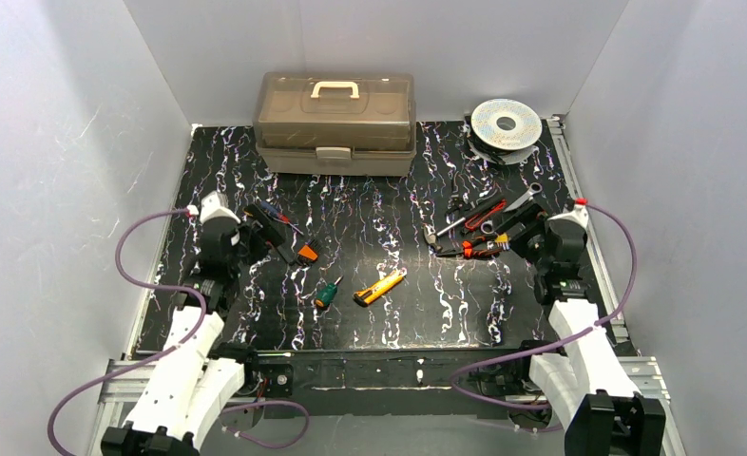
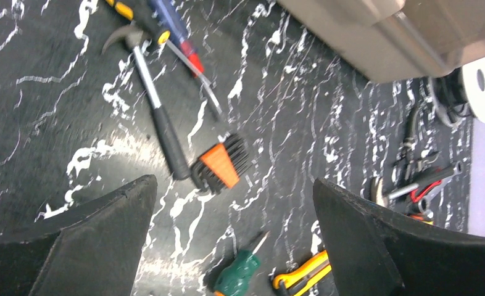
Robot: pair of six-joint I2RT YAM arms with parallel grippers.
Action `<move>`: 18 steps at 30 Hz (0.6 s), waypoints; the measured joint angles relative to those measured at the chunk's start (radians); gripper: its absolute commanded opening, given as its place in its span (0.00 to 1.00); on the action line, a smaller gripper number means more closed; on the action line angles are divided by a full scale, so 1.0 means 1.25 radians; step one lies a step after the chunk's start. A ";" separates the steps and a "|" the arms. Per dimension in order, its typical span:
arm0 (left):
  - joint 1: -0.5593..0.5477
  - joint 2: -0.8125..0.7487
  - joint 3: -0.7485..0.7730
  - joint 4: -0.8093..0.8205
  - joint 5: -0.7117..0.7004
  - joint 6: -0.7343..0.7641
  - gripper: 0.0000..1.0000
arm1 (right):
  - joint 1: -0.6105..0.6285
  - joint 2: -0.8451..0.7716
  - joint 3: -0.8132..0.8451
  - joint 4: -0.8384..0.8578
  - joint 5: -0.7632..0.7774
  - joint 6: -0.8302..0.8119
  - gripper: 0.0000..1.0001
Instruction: Pack the tool kit
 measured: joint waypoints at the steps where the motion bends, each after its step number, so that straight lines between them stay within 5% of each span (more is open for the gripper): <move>1: 0.000 0.021 0.029 -0.003 0.000 0.000 0.98 | 0.000 0.011 0.020 0.000 -0.010 0.005 0.98; 18: 0.048 0.379 0.392 0.007 0.025 0.036 0.98 | 0.038 0.266 0.311 -0.035 -0.106 0.064 0.96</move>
